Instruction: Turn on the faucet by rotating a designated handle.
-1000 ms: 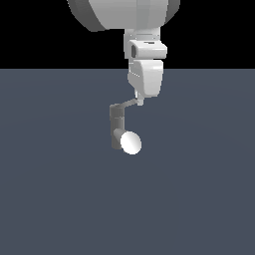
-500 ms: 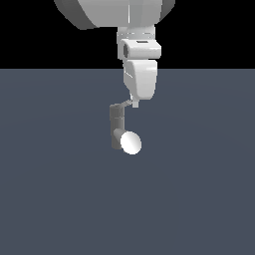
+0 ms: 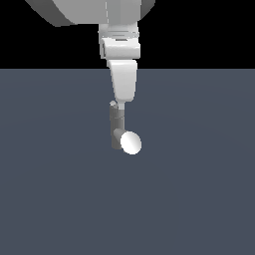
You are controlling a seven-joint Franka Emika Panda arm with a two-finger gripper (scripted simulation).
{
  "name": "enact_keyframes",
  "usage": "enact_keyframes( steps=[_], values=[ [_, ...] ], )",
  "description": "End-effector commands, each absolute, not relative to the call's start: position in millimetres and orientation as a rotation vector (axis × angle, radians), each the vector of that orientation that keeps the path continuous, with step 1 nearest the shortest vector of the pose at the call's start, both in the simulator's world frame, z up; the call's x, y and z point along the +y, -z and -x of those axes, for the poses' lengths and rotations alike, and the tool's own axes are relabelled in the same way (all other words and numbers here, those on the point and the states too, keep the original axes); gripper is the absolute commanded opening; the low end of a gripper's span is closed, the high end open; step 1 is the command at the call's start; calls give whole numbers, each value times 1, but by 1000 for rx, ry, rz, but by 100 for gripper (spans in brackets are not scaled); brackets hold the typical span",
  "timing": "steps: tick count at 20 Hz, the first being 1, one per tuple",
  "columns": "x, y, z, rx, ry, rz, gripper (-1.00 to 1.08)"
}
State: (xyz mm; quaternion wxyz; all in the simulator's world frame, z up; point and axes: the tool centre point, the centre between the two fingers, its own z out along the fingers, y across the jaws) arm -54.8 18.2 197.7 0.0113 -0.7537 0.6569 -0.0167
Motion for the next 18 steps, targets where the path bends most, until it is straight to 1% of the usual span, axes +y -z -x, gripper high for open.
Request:
enact_keyframes(
  steps=[1,18],
  values=[
    [18,-197,55,2049,51,2352,-100],
    [101,-183,35,2015,5,2408,-100]
  ],
)
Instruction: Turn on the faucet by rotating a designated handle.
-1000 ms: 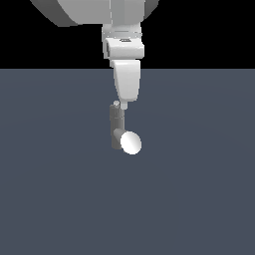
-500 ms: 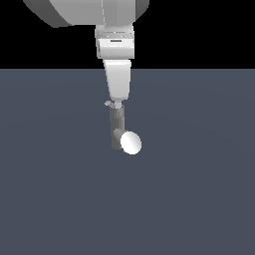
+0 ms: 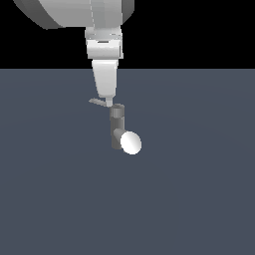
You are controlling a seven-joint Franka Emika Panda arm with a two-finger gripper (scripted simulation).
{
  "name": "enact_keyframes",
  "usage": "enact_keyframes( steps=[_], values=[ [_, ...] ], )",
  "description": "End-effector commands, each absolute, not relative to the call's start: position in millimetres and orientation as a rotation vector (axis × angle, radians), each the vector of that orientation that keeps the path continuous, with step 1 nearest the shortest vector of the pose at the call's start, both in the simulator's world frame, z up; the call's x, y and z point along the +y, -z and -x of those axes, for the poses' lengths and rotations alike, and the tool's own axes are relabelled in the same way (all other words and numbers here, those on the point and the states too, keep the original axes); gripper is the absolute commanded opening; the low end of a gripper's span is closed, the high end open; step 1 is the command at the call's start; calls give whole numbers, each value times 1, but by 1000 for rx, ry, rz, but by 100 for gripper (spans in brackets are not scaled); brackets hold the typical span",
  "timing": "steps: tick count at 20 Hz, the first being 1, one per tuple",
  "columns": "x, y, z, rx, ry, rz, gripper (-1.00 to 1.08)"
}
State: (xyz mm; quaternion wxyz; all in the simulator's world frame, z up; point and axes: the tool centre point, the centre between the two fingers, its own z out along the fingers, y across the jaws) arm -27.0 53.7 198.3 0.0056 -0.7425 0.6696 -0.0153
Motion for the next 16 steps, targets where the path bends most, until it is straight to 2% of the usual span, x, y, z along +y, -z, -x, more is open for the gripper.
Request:
enact_keyframes(
  steps=[1,2,3,16],
  values=[
    [106,-182,34,2013,3,2411,-100],
    [106,-182,34,2013,3,2411,-100],
    [58,-198,23,2099,49,2322,-100],
    [92,-190,-9,2054,24,2369,-100]
  ],
)
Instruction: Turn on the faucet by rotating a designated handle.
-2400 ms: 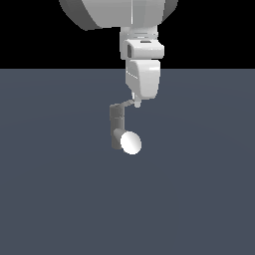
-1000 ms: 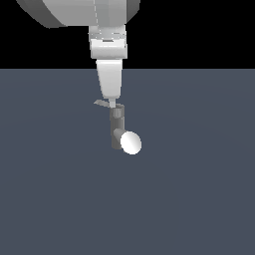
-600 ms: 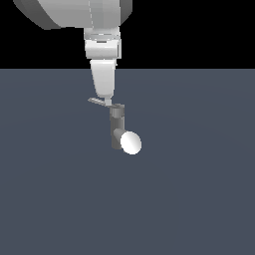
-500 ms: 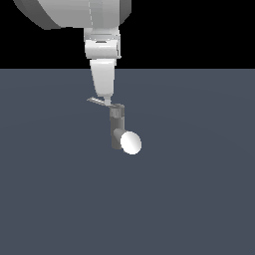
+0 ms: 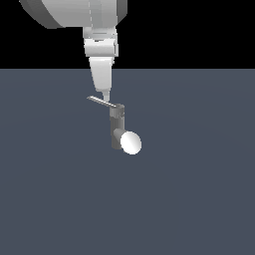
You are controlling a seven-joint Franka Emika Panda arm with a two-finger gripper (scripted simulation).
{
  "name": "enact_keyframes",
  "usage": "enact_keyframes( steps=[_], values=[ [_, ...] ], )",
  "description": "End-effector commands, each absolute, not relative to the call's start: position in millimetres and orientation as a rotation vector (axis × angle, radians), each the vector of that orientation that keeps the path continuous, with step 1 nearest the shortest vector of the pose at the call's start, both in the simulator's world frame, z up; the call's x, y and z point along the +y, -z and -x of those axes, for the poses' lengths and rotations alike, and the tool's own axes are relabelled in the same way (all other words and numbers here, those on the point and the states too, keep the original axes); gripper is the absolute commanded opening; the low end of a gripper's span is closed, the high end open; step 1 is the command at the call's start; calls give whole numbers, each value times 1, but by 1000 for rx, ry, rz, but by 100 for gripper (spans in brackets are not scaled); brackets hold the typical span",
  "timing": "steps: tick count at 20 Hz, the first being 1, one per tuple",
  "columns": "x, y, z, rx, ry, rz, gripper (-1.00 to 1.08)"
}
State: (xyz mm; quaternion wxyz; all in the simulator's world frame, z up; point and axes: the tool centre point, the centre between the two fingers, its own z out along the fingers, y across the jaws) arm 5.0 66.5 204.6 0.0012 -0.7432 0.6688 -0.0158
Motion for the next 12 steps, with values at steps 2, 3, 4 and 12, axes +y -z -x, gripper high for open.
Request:
enact_keyframes(
  steps=[2,3,4,12],
  values=[
    [97,-188,-13,2048,20,2377,-100],
    [100,-188,-16,2044,18,2380,-100],
    [103,-187,-18,2041,17,2384,-100],
    [123,-182,-35,2014,2,2411,-100]
  ],
)
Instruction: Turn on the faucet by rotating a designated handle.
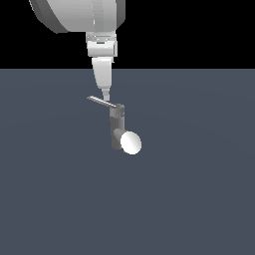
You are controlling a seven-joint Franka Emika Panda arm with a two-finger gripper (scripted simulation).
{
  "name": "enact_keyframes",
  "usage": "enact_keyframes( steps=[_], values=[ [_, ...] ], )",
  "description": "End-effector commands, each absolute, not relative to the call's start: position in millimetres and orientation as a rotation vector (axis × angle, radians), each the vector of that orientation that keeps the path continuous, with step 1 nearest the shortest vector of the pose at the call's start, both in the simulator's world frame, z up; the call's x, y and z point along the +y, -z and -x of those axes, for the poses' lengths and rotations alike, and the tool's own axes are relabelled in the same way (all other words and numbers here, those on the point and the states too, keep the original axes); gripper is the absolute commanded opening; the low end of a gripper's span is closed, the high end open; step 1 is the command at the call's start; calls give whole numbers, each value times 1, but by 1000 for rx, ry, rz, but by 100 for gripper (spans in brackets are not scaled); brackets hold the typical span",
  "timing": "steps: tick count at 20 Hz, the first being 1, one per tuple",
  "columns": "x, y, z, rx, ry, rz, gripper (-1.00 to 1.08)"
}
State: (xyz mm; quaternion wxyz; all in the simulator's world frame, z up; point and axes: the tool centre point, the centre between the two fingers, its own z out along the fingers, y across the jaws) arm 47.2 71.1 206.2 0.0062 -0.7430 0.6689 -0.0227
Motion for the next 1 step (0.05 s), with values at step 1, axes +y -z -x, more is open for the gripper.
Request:
enact_keyframes(
  steps=[1],
  values=[
    [123,-182,-35,2014,2,2411,-100]
  ],
)
